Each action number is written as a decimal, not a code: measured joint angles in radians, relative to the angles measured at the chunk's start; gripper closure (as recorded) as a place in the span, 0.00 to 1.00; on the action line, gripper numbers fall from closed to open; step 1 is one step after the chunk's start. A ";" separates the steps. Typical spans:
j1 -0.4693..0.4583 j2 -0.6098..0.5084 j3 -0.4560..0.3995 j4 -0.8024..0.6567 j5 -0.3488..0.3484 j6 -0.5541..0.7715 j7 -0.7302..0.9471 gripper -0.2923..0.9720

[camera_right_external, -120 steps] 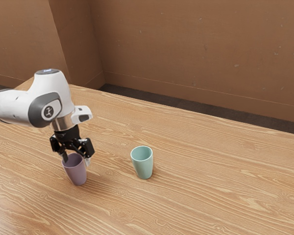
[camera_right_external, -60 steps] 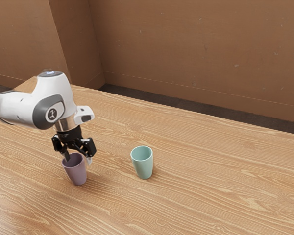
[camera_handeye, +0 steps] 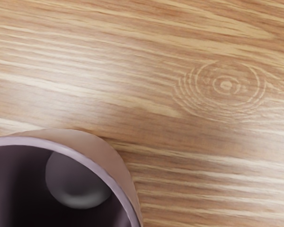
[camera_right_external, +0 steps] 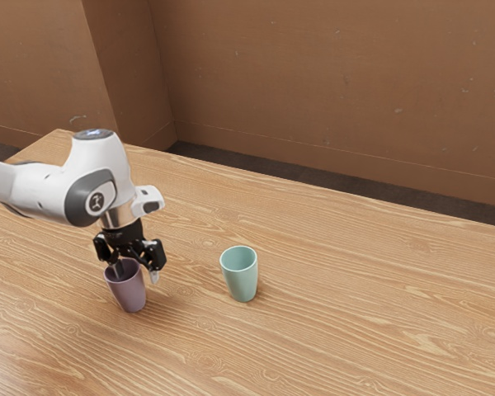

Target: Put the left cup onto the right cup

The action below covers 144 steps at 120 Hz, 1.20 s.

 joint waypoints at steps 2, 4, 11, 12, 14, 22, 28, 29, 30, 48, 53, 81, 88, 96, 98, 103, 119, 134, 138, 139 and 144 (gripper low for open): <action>0.000 0.002 0.000 0.000 0.000 0.001 -0.001 0.32; 0.000 0.004 0.000 0.000 0.000 0.002 -0.002 0.33; -0.002 0.008 0.000 0.000 0.000 0.005 -0.005 0.35; -0.003 0.008 0.001 -0.001 0.000 0.005 -0.005 0.35; -0.003 0.008 0.001 -0.001 0.000 0.006 -0.006 0.36; -0.005 0.010 0.001 -0.001 -0.001 0.008 -0.009 0.38; -0.007 0.011 0.001 -0.001 -0.001 0.009 -0.011 0.40; -0.007 0.011 0.001 -0.001 -0.001 0.009 -0.012 0.40; -0.008 0.012 0.001 -0.001 -0.001 0.010 -0.012 0.40; -0.011 0.028 0.001 -0.002 -0.001 0.014 -0.018 0.43; -0.012 0.031 0.001 -0.002 -0.001 0.015 -0.019 0.44; -0.006 0.034 0.001 -0.004 -0.002 0.019 -0.025 0.50; -0.005 0.034 0.002 -0.005 -0.002 0.020 -0.026 0.52; -0.002 0.036 0.002 -0.007 -0.002 0.020 -0.027 0.56; -0.002 0.036 0.003 -0.008 -0.002 0.020 -0.028 0.57; -0.001 0.037 0.003 -0.008 -0.002 0.020 -0.028 0.59; 0.001 0.036 0.003 -0.008 -0.002 0.021 -0.030 0.66; -0.001 0.036 0.003 -0.008 -0.001 0.020 -0.032 0.74; -0.001 0.036 0.003 -0.008 0.000 0.020 -0.033 0.76; -0.001 0.036 0.003 -0.008 0.000 0.020 -0.033 0.76; -0.001 0.036 0.003 -0.008 0.002 0.019 -0.034 0.78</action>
